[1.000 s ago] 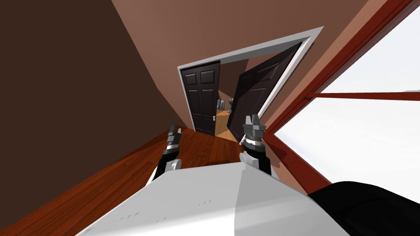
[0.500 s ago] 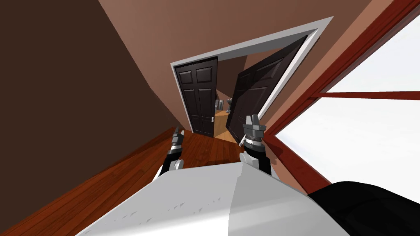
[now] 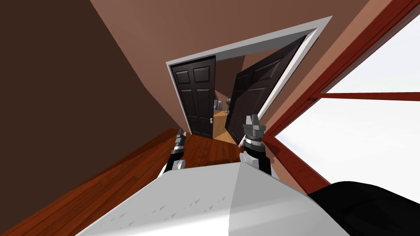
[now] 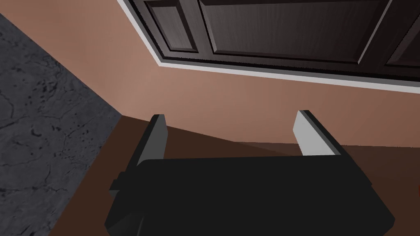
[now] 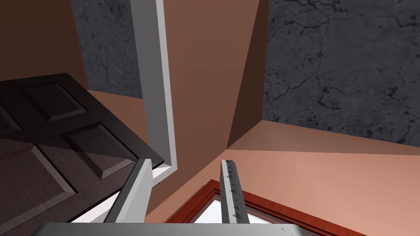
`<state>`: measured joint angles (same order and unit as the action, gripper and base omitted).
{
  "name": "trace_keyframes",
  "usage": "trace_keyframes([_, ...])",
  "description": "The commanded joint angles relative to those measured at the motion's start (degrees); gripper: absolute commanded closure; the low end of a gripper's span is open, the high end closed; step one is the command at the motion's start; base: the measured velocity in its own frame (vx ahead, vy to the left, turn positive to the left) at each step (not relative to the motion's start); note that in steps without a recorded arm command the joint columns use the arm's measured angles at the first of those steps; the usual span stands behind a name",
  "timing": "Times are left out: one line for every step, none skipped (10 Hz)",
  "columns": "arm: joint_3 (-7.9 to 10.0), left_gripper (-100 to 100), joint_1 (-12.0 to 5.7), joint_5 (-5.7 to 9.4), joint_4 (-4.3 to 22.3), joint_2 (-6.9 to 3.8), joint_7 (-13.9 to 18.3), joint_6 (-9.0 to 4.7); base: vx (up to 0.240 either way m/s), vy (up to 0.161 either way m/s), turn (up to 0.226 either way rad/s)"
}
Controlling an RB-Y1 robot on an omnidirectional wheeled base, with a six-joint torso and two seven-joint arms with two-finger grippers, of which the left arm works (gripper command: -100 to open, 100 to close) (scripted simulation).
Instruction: Push the door open
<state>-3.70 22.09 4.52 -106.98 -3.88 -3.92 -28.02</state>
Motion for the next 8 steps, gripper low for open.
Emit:
trace_keyframes([-0.25, -100, -0.49, 0.00, 1.9, -0.34, 0.3, -0.52, 0.098, -0.033, -0.058])
trace_keyframes([-0.47, -100, -0.84, -0.04, 3.2, -0.45, 0.3, -0.86, 0.095, -0.024, -0.054])
trace_keyframes([-0.69, -100, -1.22, -0.09, 4.5, -0.54, 0.4, -1.22, 0.110, -0.023, -0.053])
trace_keyframes([-0.92, -100, -1.59, -0.14, 5.8, -0.62, 0.5, -1.59, 0.106, -0.031, -0.056])
trace_keyframes([-1.15, -100, -1.96, -0.19, 7.2, -0.70, 0.6, -1.95, 0.109, -0.035, -0.054])
trace_keyframes([-1.38, -100, -2.33, -0.24, 8.5, -0.78, 0.7, -2.32, 0.096, -0.032, -0.058])
trace_keyframes([-1.61, -100, -2.71, -0.29, 9.9, -0.84, 0.8, -2.69, 0.103, -0.037, -0.062])
trace_keyframes([-1.85, -100, -3.09, -0.34, 11.3, -0.89, 0.9, -3.07, 0.101, -0.038, -0.059])
